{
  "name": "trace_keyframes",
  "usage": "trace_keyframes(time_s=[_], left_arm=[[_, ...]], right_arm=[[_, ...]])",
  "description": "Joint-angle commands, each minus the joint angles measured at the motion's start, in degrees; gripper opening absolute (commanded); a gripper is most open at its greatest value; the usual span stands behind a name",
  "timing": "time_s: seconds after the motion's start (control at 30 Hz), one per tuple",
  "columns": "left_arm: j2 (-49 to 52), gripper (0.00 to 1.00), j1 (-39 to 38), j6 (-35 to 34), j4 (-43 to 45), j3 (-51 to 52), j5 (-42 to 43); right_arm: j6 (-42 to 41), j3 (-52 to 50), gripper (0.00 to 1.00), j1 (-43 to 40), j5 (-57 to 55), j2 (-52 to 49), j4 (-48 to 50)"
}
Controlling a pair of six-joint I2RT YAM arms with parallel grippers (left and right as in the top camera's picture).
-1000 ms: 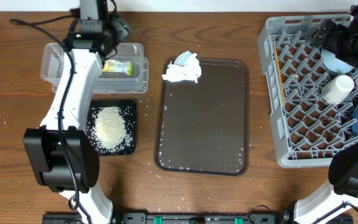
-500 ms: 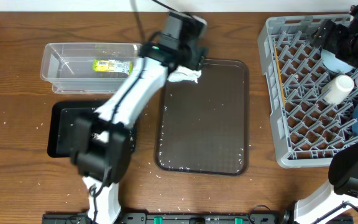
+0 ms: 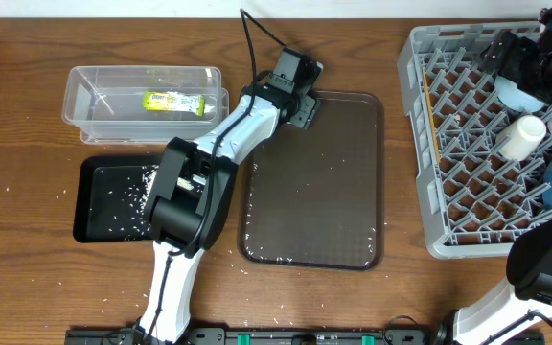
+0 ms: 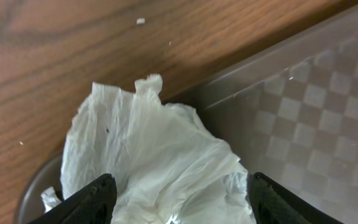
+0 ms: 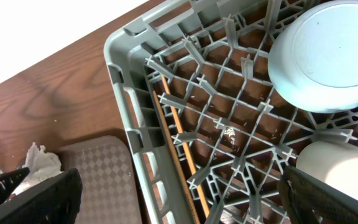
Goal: Sort waste into correct bins and load items into the dishwasher rack
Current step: 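Grasp the crumpled white tissue on the brown tray with the left gripper, then drop the white tissue into the clear plastic bin with the left gripper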
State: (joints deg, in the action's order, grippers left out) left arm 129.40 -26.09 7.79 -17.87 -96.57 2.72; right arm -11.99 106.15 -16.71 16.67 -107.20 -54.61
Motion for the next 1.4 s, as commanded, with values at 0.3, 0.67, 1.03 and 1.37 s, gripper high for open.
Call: trace_keyframes(time_s=[0.3,0.67,1.03,1.37], left_arm=[[2.4,0.35,0.2,-5.8,-6.5,-0.1,1.2],[-9.8,0.06,0.5,-13.2,-5.8,-0.1,0.6],[-23.6,0.06,7.8,-32.2,-7.7,-0.1,-26.6],[-22.3,0.22,17.7,-52.8,-18.8,0.0,-25.6]], right_arm=[[-0.6,0.9,0.99,-0.2,-0.2,0.7,-0.1],[-0.6,0.9,0.99,-0.2,-0.2,0.7,-0.1],[-0.6,0.9,0.99,-0.2,-0.2,0.7,-0.1],[-0.6,0.9,0.99,-0.2,-0.2,0.7,-0.1]])
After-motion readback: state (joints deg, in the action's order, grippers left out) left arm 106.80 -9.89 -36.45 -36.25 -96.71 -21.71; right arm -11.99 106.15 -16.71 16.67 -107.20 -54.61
